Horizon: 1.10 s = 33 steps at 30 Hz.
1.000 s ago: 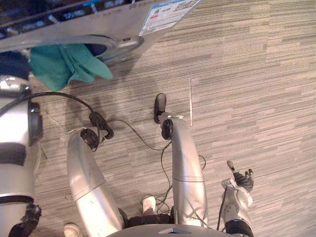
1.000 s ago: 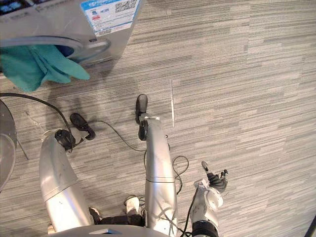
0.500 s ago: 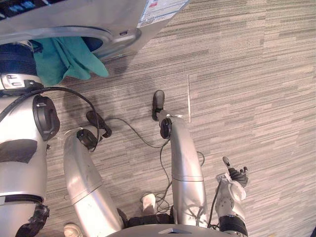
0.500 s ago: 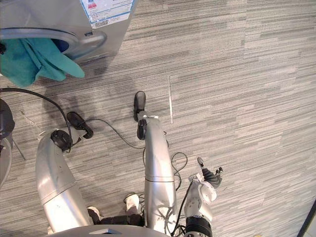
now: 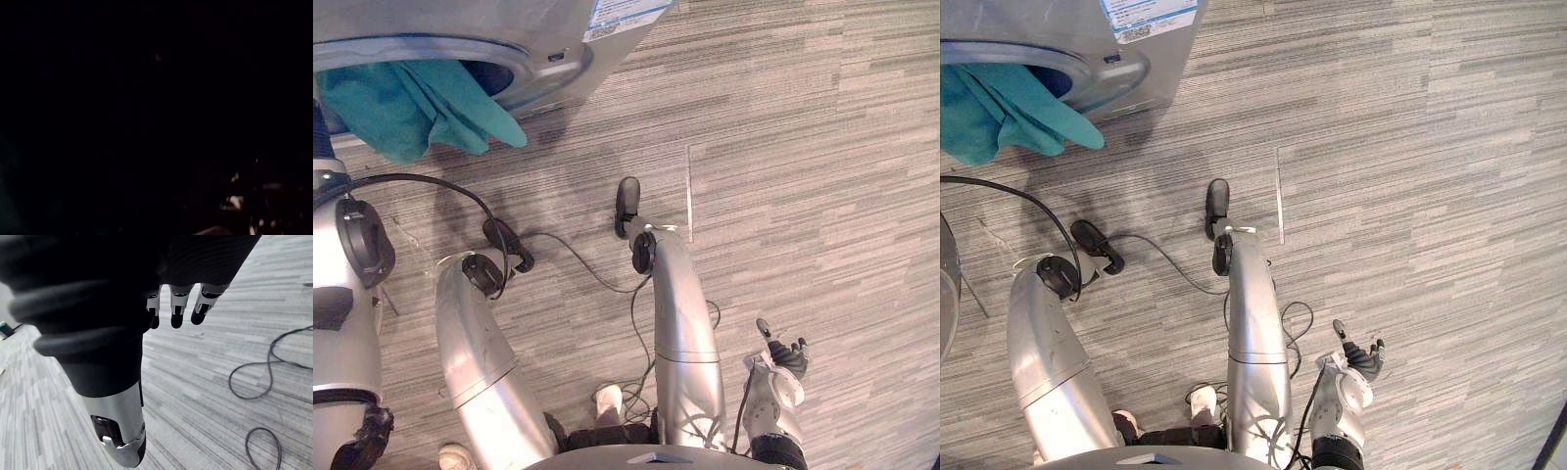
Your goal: Pick up the laundry basket with both hands and put the clothes into the washing machine.
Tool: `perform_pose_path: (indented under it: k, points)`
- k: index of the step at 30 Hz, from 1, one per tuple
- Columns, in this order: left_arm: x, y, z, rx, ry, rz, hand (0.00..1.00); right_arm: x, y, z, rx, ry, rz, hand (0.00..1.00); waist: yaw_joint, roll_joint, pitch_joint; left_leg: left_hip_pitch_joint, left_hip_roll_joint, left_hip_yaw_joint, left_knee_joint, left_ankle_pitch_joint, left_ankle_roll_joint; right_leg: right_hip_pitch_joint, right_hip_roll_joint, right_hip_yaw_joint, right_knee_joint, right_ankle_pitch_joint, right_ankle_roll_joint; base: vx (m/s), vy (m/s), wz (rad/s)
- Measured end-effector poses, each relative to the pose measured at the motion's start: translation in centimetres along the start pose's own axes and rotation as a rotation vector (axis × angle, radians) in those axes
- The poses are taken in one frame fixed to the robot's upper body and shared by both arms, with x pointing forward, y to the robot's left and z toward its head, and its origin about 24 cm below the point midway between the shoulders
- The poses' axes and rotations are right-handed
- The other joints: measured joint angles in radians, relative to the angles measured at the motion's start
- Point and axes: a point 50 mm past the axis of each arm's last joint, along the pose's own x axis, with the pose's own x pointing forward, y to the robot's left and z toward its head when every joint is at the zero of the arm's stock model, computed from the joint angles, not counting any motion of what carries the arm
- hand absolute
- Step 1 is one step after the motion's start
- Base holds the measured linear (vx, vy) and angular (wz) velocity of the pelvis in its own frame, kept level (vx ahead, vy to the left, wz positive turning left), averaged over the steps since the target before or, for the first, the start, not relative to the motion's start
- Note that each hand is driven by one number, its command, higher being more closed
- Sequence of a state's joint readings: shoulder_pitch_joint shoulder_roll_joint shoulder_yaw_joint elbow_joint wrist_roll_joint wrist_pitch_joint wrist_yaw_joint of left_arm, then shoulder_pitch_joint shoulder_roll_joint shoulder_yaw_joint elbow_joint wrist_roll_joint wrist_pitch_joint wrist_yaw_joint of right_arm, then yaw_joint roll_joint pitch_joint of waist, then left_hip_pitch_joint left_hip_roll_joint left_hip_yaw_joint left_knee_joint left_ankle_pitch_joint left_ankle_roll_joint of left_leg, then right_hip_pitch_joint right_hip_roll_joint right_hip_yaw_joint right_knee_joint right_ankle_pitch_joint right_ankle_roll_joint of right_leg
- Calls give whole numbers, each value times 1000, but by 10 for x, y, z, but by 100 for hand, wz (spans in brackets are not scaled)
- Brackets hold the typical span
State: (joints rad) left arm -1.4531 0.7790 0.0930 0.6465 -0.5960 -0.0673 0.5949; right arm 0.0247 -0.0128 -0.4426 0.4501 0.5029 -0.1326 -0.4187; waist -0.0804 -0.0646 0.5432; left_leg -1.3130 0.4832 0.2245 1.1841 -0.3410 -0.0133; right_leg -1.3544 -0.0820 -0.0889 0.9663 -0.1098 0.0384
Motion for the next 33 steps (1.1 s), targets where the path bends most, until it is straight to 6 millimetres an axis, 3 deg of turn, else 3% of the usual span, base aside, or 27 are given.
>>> perform_pose_path:
  k: [2,4,9,12,17,20,23,28,33]
  points:
    - [-2,-5,-7,232,-37,-61,0,1,-2,0,-5,-2,-2,0,3,0,0,0,0,-2,0,2,0,3,0,-2,0,0,0,-57,-6,2]
    - [-8,-16,-18,570,-115,-193,0,2,-4,-3,-13,3,8,0,11,0,0,1,-2,-5,-3,4,0,5,-2,-4,-1,0,0,-59,-10,3]
    - [-24,-38,-37,924,-182,-516,0,5,-7,-4,-43,20,72,0,22,0,0,8,-10,-8,-3,7,2,14,-10,-6,5,-1,0,-58,-7,7]
    - [-28,-37,-44,947,-155,-568,0,5,-7,-9,-47,49,91,0,18,0,0,16,-21,-7,-3,10,5,19,-21,-4,15,-6,0,-77,-9,12]
    - [-53,1,-68,895,-132,-469,0,5,-9,-15,-58,78,97,0,23,1,-1,55,-38,-6,-27,21,-4,48,-35,-6,23,-24,-5,-70,-39,13]
    - [-69,44,-81,701,-11,-313,0,5,-4,-8,-44,47,113,0,30,1,-1,61,-44,-10,-46,32,-15,53,-36,-12,18,-31,-7,-58,-43,7]
    - [-83,73,-94,546,110,-184,0,5,1,-1,-33,21,129,0,34,2,0,62,-48,-30,-55,38,-23,68,-39,-29,14,-38,-19,-79,-53,10]
    - [-119,90,-115,470,201,-64,0,4,5,8,-24,-19,120,0,54,2,0,63,-55,-33,-74,47,-22,68,-45,-37,13,-40,-22,-51,-42,8]
    - [-141,101,-144,545,333,-35,0,3,10,16,-11,-49,133,0,52,1,0,61,-60,-35,-84,53,-23,68,-47,-38,8,-40,-23,-51,-35,3]
